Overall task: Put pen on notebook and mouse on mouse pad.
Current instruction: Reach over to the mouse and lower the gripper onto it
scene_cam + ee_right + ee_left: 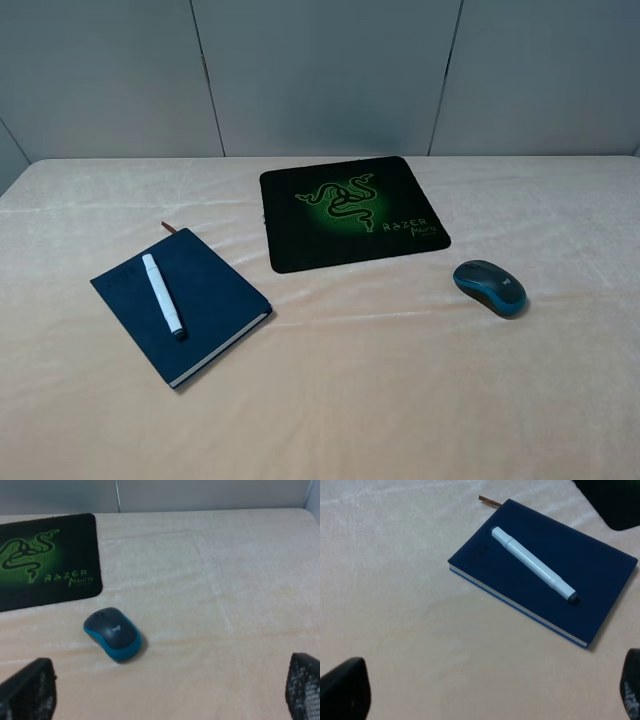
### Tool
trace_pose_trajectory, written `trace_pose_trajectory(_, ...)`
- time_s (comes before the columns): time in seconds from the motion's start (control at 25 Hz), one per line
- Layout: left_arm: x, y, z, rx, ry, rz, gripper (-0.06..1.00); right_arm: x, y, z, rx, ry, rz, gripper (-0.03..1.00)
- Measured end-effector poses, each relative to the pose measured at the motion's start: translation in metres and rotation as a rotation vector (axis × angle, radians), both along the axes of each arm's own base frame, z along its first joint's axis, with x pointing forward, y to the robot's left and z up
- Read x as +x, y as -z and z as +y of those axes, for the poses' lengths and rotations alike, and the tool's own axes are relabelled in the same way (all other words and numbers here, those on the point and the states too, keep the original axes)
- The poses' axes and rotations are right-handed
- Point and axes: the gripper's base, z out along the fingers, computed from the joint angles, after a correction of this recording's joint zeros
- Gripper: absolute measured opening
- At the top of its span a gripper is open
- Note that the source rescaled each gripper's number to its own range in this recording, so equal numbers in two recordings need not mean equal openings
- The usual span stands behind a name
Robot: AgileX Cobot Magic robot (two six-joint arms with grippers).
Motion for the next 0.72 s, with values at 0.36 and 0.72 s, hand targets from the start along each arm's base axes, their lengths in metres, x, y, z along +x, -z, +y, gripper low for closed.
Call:
trace_pose_trajectory(0.36,0.0000,0.0000,-0.0003,-0.002,0.002,0.000,1.00,0.0000,0.0000,0.0000,0.000,0.000,0.000,1.00)
trace_pose_trajectory(0.72,0.0000,0.0000,-0.0003,-0.002,0.002,0.000,1.00,0.0000,0.0000,0.0000,0.000,0.000,0.000,1.00)
